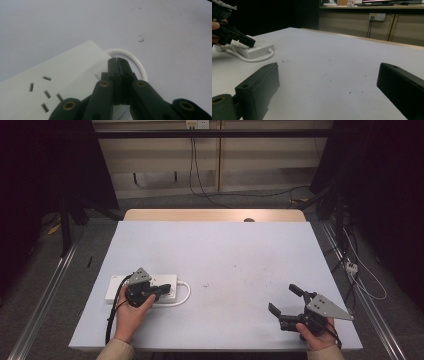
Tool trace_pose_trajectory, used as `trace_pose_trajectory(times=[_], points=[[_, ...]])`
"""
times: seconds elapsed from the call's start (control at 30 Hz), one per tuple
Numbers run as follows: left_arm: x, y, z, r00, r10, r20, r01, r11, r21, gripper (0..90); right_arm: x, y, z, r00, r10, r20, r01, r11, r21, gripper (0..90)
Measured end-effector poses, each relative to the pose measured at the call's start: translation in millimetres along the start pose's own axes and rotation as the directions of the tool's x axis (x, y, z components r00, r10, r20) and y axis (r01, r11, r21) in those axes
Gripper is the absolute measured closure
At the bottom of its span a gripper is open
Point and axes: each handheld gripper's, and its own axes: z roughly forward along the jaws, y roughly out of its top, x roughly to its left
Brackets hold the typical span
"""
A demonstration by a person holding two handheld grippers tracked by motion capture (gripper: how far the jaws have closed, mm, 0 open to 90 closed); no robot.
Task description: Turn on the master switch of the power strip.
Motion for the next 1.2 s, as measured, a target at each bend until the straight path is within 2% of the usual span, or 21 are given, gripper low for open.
trace_pose_trajectory(times=[0.27, 0.43, 1.2], points=[[-1.1, -0.1, 0.9, 1.0000, 0.001, 0.001, -0.001, 1.0000, -0.003, 90.0, -0.2, 0.1, -0.4, 1.0000, -0.002, -0.001, 0.002, 1.000, -0.001, 3.9], [-2.3, 0.6, 1.4, 0.9998, 0.019, -0.002, -0.019, 0.9998, 0.003, 90.0, -0.1, 0.0, -0.3, 1.0000, -0.001, -0.002, 0.001, 1.000, -0.001, 3.9], [-2.5, 0.7, 3.8, 0.9997, 0.025, -0.002, -0.025, 0.9997, 0.008, 90.0, 0.6, 0.1, -0.1, 1.0000, -0.001, -0.007, 0.001, 1.000, -0.003, 4.0]])
